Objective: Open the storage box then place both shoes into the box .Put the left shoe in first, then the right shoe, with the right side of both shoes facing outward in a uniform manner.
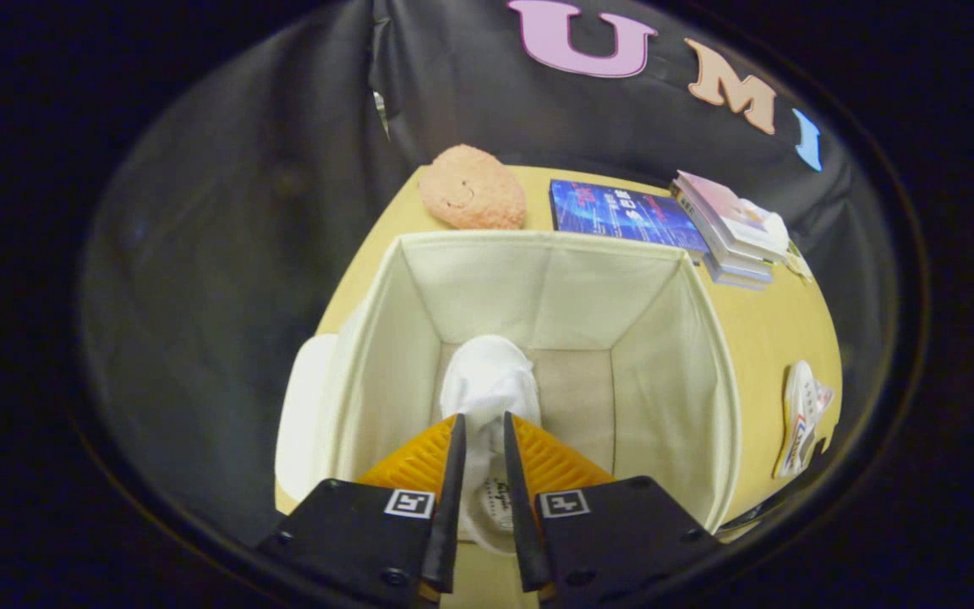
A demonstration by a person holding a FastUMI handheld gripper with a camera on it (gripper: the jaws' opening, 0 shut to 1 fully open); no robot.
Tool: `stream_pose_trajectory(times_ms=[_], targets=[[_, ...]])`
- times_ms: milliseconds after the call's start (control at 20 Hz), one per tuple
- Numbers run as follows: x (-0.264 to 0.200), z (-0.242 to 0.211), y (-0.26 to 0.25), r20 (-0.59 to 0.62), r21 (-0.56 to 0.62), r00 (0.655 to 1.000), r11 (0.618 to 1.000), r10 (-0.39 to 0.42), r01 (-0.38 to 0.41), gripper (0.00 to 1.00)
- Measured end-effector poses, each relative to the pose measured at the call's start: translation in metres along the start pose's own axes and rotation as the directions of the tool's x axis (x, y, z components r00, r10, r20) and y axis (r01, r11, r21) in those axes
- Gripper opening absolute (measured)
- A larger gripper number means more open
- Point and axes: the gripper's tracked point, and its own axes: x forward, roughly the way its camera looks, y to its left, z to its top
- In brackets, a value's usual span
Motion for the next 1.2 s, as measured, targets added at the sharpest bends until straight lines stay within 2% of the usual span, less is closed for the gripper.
stream_pose_trajectory(times_ms=[200,600,850,1000,1200], targets=[[-0.029,0.015,-0.011,0.056,0.031,0.997,0.998,0.050,-0.052,0.99],[-0.103,0.052,-0.106,0.223,0.040,0.975,0.999,-0.010,0.001,1.00],[-0.115,0.041,-0.195,0.230,0.054,0.968,0.995,-0.100,0.090,1.00],[-0.113,0.020,-0.267,0.185,0.074,0.963,0.980,-0.197,0.186,1.00],[-0.112,-0.016,-0.364,0.091,0.092,0.933,0.936,-0.348,0.340,1.00]])
